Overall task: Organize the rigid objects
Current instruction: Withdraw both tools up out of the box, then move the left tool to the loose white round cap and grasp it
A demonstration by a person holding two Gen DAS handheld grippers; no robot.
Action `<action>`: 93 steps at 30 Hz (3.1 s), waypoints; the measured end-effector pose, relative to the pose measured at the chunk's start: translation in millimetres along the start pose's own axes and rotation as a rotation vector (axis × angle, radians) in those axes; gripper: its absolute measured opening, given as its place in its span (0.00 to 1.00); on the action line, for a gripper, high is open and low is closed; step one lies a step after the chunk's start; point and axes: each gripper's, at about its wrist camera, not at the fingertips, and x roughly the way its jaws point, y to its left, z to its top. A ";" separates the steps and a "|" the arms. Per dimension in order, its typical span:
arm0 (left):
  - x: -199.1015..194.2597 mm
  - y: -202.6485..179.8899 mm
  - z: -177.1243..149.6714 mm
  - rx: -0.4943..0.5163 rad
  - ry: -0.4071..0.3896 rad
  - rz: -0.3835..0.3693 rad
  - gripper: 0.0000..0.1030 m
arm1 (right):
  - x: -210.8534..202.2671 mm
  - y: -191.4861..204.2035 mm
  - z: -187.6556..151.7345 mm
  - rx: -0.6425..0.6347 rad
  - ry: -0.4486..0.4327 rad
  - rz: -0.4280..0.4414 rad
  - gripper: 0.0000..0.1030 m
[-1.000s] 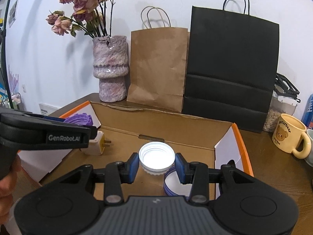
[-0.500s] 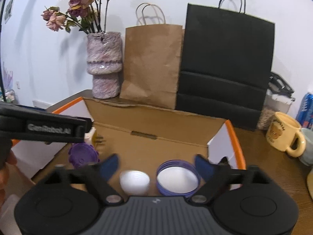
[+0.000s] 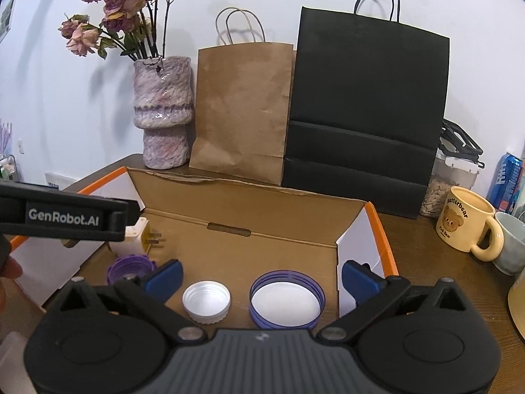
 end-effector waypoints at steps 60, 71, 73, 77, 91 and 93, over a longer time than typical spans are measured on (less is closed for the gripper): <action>-82.7 9.3 -31.6 0.015 -0.040 -0.010 1.00 | -95.6 -5.8 -34.9 0.060 -0.087 0.005 1.00; -112.7 19.7 -54.9 0.007 -0.032 -0.002 1.00 | -124.3 -6.6 -55.4 0.067 -0.077 -0.002 1.00; -117.6 22.4 -58.7 0.003 -0.029 -0.001 1.00 | -130.0 -6.7 -59.3 0.066 -0.075 -0.005 1.00; -127.1 26.8 -67.9 0.002 -0.026 0.001 1.00 | -139.8 -7.2 -67.1 0.069 -0.072 -0.008 1.00; -148.1 43.3 -92.0 -0.003 -0.002 0.022 1.00 | -166.3 -10.6 -92.9 0.059 -0.049 -0.020 1.00; -150.6 46.5 -95.3 -0.005 0.000 0.027 1.00 | -169.5 -13.3 -96.1 0.063 -0.048 -0.020 1.00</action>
